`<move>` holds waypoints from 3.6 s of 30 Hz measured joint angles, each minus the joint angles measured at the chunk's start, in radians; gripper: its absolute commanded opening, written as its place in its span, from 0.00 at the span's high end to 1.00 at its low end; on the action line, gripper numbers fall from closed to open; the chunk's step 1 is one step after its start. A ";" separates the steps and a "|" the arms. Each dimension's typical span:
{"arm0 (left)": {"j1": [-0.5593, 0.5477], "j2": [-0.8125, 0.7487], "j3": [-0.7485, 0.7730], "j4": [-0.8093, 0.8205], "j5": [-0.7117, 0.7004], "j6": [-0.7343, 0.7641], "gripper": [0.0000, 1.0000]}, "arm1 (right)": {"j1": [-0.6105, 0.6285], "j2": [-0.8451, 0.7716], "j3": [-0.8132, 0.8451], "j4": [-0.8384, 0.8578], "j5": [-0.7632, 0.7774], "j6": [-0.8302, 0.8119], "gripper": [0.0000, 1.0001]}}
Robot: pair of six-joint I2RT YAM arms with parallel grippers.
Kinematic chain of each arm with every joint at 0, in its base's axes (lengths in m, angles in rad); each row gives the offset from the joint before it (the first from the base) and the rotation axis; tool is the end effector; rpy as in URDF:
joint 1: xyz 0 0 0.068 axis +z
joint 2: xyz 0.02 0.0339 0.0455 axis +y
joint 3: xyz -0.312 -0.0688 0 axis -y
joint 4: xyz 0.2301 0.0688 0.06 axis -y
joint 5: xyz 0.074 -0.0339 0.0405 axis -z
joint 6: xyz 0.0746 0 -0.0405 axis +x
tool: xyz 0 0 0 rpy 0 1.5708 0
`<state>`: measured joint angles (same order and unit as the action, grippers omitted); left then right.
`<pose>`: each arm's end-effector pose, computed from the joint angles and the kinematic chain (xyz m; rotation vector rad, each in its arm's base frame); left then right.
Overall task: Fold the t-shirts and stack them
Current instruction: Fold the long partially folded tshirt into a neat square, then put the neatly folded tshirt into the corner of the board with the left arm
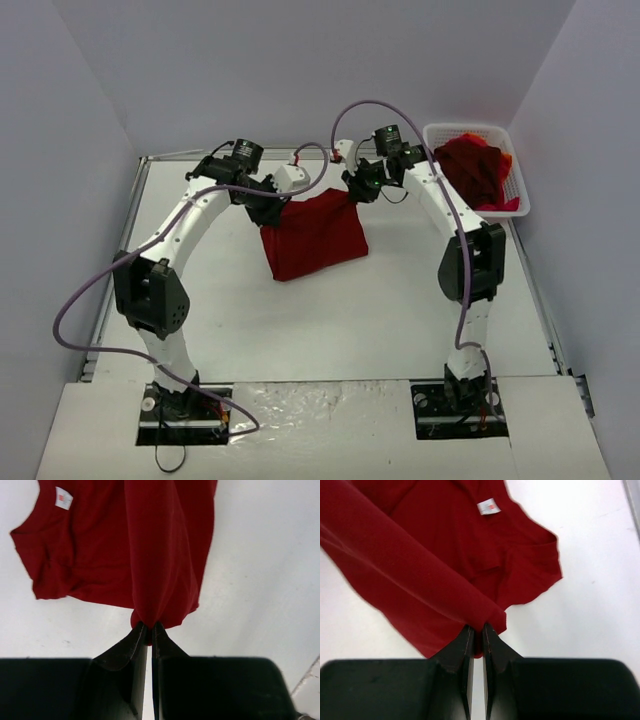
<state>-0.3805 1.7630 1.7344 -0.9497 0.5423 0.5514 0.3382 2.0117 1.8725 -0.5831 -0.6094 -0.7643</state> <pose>0.3463 -0.1800 0.3588 1.2830 2.0899 -0.6132 0.4488 0.2031 0.3338 -1.3912 1.6776 0.4572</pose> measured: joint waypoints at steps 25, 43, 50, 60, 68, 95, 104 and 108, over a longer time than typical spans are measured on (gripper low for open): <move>0.118 0.439 0.312 -0.027 -0.014 0.070 0.89 | -0.037 0.645 0.623 0.042 -0.024 0.051 0.30; 0.120 0.314 0.077 0.319 -0.315 -0.172 0.68 | -0.012 0.594 0.497 0.439 0.239 0.304 0.22; 0.121 0.230 -0.023 0.352 -0.373 -0.203 0.70 | 0.022 0.575 0.428 0.466 0.288 0.312 0.22; 0.192 -0.045 -0.097 0.389 -0.385 -0.346 0.67 | 0.089 0.164 0.164 0.448 0.494 0.283 0.09; 0.464 -0.139 -0.206 0.410 -0.212 -0.577 0.67 | 0.313 -0.259 -0.226 0.500 0.677 0.131 0.09; 0.553 -0.164 -0.422 0.417 0.012 -0.723 0.62 | 0.645 -0.172 -0.658 0.513 0.747 0.004 0.14; 0.560 -0.154 -0.422 0.419 0.012 -0.723 0.61 | 0.689 -0.051 -0.579 0.546 0.746 0.005 0.15; 0.562 -0.154 -0.422 0.422 0.013 -0.722 0.62 | 0.689 0.000 -0.555 0.597 0.787 0.002 0.18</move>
<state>0.1810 1.6093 1.3125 -0.5274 0.5556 -0.1707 1.0271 2.0117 1.3174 0.0143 0.1772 -0.7620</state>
